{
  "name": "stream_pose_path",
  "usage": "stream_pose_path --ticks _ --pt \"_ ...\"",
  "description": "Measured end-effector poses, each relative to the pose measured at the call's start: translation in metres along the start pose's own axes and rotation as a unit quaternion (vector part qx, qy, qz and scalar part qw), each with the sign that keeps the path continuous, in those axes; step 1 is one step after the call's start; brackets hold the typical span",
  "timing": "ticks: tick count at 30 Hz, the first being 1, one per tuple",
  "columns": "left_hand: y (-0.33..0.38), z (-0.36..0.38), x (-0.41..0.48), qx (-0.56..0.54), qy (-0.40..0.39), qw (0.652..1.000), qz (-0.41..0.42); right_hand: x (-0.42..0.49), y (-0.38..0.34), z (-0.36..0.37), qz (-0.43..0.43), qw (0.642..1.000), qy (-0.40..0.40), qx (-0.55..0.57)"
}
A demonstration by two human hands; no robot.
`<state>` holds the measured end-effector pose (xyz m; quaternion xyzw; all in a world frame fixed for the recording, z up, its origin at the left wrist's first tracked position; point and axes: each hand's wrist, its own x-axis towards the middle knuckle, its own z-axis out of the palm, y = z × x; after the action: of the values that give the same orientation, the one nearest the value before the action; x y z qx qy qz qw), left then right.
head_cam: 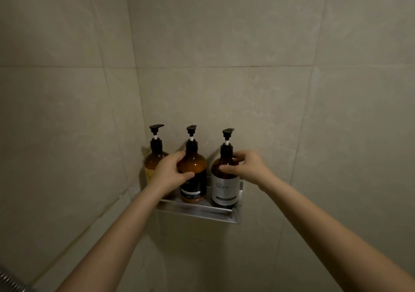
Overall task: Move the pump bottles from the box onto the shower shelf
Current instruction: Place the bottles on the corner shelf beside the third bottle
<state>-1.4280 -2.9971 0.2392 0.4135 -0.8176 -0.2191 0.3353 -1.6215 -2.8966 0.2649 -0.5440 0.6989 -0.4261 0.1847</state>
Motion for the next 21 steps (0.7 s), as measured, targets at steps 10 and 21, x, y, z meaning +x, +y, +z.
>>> stream_pose_path --ticks 10,21 --pt "-0.004 -0.032 -0.010 -0.114 0.339 0.932 -0.050 0.003 0.005 0.000 -0.001 1.000 0.003 0.007" --pt "-0.039 -0.018 0.008 -0.041 0.188 0.975 -0.113 0.001 -0.001 -0.002 -0.002 1.000 0.008 -0.004"
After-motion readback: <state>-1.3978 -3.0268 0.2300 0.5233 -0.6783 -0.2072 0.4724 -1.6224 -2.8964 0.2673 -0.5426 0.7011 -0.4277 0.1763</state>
